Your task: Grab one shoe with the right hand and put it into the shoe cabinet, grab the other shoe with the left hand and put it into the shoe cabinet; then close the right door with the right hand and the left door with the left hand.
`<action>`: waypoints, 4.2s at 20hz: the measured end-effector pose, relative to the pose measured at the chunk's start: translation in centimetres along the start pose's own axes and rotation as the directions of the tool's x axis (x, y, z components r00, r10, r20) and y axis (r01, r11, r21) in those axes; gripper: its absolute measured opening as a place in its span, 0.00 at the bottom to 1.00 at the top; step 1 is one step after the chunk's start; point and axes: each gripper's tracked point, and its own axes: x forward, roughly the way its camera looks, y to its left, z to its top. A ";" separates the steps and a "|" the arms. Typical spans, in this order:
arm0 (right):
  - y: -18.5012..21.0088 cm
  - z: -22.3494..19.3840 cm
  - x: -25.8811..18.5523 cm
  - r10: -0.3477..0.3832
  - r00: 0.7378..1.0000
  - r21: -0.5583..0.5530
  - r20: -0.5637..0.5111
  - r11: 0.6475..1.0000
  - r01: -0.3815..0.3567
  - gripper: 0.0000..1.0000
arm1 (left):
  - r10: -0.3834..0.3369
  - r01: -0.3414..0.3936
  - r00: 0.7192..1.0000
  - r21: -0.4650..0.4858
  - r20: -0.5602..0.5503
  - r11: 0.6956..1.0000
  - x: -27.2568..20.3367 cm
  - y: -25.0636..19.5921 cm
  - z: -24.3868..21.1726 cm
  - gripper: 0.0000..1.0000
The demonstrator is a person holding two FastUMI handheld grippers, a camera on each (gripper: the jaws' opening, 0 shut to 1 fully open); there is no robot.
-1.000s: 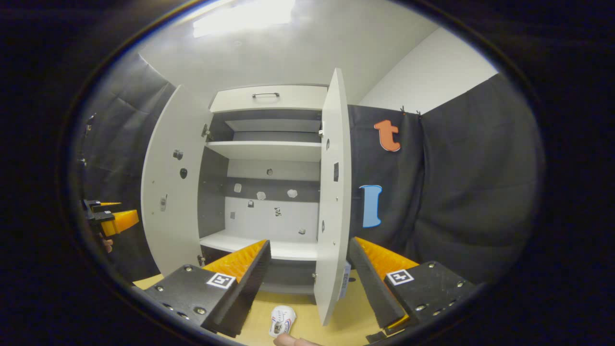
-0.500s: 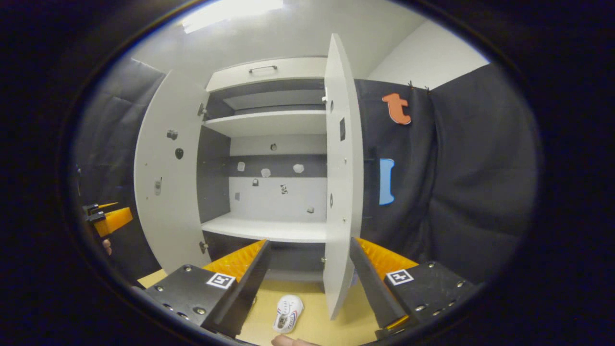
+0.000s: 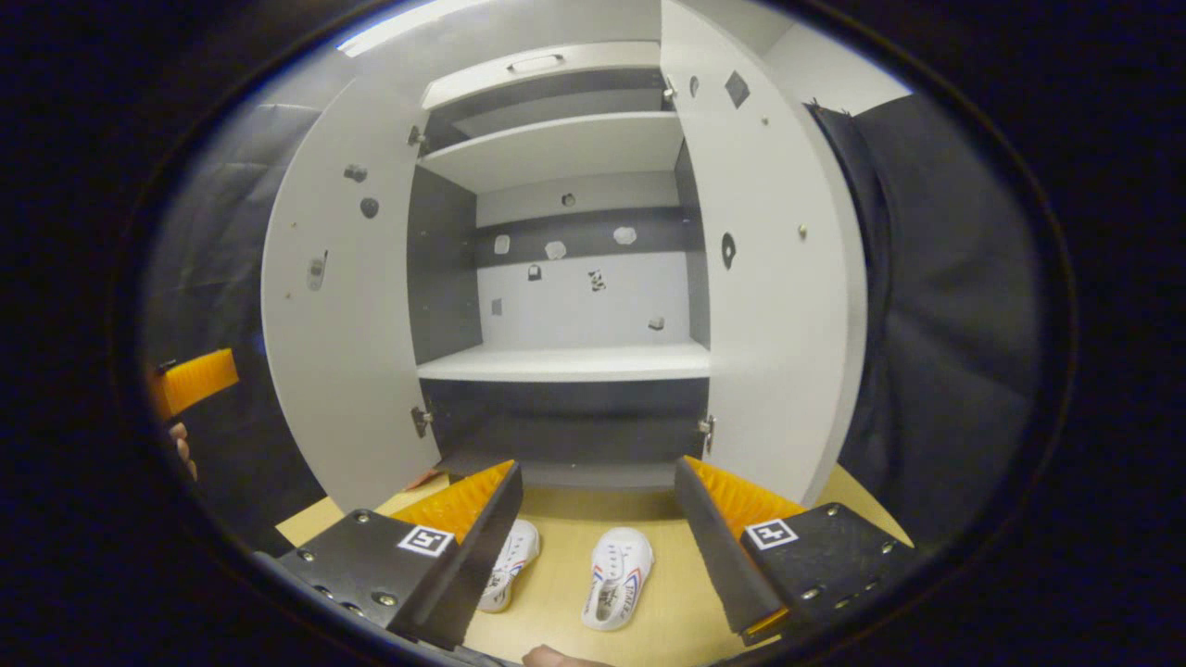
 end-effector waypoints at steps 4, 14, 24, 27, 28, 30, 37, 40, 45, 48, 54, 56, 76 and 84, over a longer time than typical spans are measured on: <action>0.7 -6.9 3.6 -0.029 0.996 -0.042 -0.086 0.999 0.025 0.94 | -0.017 0.017 1.000 -0.012 -0.021 1.000 -0.3 0.1 -1.4 0.98; 0.0 -23.0 9.3 -0.118 0.932 -0.069 -0.343 0.993 0.100 0.96 | -0.012 0.012 1.000 0.010 -0.003 1.000 -1.9 1.2 -2.6 0.98; -1.4 -27.6 11.5 -0.217 0.877 -0.054 -0.428 0.975 0.215 0.53 | -0.038 0.038 0.999 -0.021 -0.034 0.999 -1.8 1.0 -4.1 0.98; -1.0 -27.5 11.8 -0.229 0.889 -0.022 -0.397 0.971 0.240 0.17 | -0.047 0.046 0.997 -0.024 -0.056 0.999 -1.6 0.6 -5.0 0.98; -1.1 -27.5 12.0 -0.232 0.892 -0.029 -0.388 0.970 0.239 0.16 | -0.049 0.047 0.997 -0.024 -0.060 0.999 -1.5 0.6 -5.2 0.96; -0.4 -27.9 12.8 -0.147 0.905 0.052 -0.398 0.982 0.182 0.16 | -0.043 0.042 0.997 -0.025 -0.065 0.999 -1.1 0.6 -5.5 0.98; -0.7 -26.1 11.9 -0.052 0.959 0.171 -0.280 0.980 0.103 0.01 | -0.074 0.072 0.993 -0.016 -0.092 0.997 0.0 -0.3 -6.7 0.98; -0.4 -24.9 11.2 -0.036 0.975 0.174 -0.219 0.982 0.075 0.00 | -0.080 0.079 0.994 -0.024 -0.079 0.997 0.3 -0.2 -6.8 0.98; 0.5 -21.7 9.9 -0.011 0.990 0.168 -0.144 0.985 0.035 0.01 | -0.114 0.111 0.991 -0.033 -0.077 0.993 1.3 -0.5 -7.6 0.98; 0.7 -17.3 8.7 -0.021 0.996 0.152 -0.081 0.988 0.033 0.01 | -0.125 0.123 0.987 -0.028 -0.097 0.992 2.6 -0.9 -8.4 0.98; 1.0 -6.5 7.1 -0.018 0.999 0.054 0.031 0.998 0.016 0.01 | -0.154 0.152 0.984 -0.027 -0.088 0.988 5.5 -1.7 -8.7 0.99; 1.1 -2.7 7.0 -0.007 0.998 0.029 0.062 1.000 0.005 0.01 | -0.162 0.160 0.982 -0.029 -0.099 0.987 6.5 -1.8 -9.2 0.98; 1.5 19.4 23.4 -0.118 0.993 -0.261 -0.016 0.959 0.110 0.02 | -0.204 0.202 0.975 -0.034 -0.087 0.979 10.3 -2.3 -12.6 0.98; 1.4 15.4 33.4 -0.166 0.978 -0.316 -0.124 0.941 0.120 0.02 | -0.162 0.158 0.982 -0.049 -0.093 0.986 10.1 -0.7 -13.8 0.99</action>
